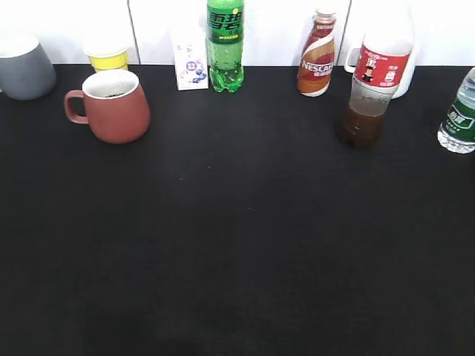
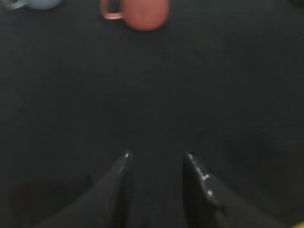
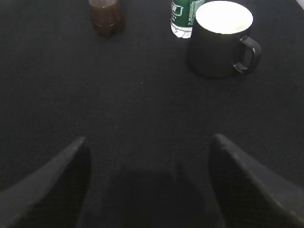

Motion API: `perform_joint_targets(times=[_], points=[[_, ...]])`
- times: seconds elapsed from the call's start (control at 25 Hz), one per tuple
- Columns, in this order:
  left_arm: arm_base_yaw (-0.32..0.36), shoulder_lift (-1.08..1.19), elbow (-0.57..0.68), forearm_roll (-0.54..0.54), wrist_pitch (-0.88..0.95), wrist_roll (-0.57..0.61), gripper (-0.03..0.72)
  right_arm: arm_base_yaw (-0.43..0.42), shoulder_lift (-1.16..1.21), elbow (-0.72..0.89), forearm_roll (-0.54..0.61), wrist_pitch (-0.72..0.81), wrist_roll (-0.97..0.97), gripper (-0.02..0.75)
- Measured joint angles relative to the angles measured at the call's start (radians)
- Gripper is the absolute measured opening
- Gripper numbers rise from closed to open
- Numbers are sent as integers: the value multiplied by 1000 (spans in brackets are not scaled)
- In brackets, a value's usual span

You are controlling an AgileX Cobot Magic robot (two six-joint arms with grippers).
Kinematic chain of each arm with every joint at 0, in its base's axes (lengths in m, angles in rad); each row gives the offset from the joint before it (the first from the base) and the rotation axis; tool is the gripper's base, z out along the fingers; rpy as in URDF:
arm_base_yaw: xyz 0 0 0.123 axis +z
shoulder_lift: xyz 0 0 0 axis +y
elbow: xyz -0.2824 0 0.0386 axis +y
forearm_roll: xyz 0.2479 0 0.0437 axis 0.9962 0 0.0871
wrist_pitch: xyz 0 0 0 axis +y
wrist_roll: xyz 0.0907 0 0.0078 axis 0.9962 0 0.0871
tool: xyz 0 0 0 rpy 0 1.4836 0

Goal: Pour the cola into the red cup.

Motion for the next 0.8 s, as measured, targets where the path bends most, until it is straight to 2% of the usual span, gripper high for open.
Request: perform_joint_targets(times=[0.16, 0.36, 0.8], points=[[119, -19, 0, 0, 0, 0, 265, -38, 0, 0, 0, 0, 0, 585], [188, -98, 1, -1, -2, 0, 264, -45, 0, 0, 1, 0, 1, 585], [202, -109, 3, -2, -1, 0, 244, -45, 0, 0, 1, 0, 1, 585]])
